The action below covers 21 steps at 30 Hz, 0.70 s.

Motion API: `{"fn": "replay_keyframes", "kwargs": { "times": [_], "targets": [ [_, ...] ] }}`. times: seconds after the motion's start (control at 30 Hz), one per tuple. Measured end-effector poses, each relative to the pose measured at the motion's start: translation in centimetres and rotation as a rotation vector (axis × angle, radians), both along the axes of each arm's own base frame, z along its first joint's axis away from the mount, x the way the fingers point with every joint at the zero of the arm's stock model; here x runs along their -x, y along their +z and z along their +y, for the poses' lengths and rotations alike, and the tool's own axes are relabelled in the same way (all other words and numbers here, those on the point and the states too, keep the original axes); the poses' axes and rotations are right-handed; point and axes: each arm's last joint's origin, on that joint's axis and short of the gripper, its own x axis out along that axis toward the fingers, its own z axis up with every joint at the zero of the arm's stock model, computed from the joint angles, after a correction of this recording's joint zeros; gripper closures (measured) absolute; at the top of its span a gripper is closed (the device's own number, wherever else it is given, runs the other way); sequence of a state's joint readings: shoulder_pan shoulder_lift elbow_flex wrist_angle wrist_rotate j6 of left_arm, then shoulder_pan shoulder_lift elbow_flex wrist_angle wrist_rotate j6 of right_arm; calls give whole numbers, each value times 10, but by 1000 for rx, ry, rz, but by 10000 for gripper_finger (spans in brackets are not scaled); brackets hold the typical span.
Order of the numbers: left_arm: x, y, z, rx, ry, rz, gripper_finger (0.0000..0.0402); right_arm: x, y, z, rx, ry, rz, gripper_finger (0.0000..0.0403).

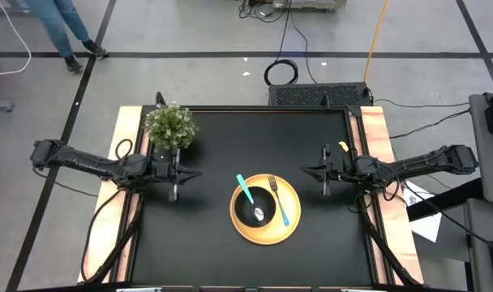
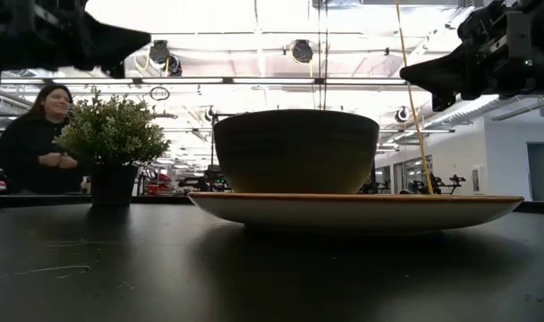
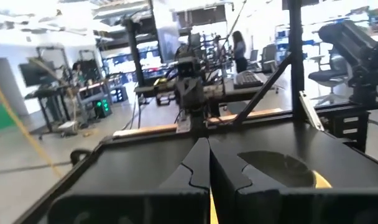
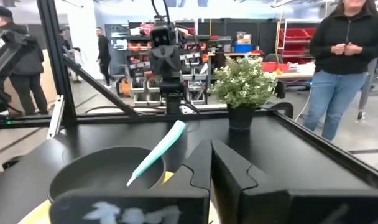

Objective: Set table place
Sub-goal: Return to Home Position

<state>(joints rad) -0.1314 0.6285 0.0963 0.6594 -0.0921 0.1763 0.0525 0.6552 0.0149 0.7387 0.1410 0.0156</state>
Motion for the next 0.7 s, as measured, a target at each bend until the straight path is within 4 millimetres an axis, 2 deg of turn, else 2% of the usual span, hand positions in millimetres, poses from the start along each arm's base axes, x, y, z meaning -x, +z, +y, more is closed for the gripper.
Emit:
{"fn": "replay_keyframes", "kwargs": {
  "times": [0.2,0.5,0.7],
  "targets": [
    [10,-19,2,43,22,-9,401,0,1,4,-23,33,-14,403],
    [13,-15,2,-14,27,-46,401,2,6,12,35,73,-61,403],
    [21,-6,-5,-52,-56,-131,401,6,11,15,32,94,-96,403]
  ]
}}
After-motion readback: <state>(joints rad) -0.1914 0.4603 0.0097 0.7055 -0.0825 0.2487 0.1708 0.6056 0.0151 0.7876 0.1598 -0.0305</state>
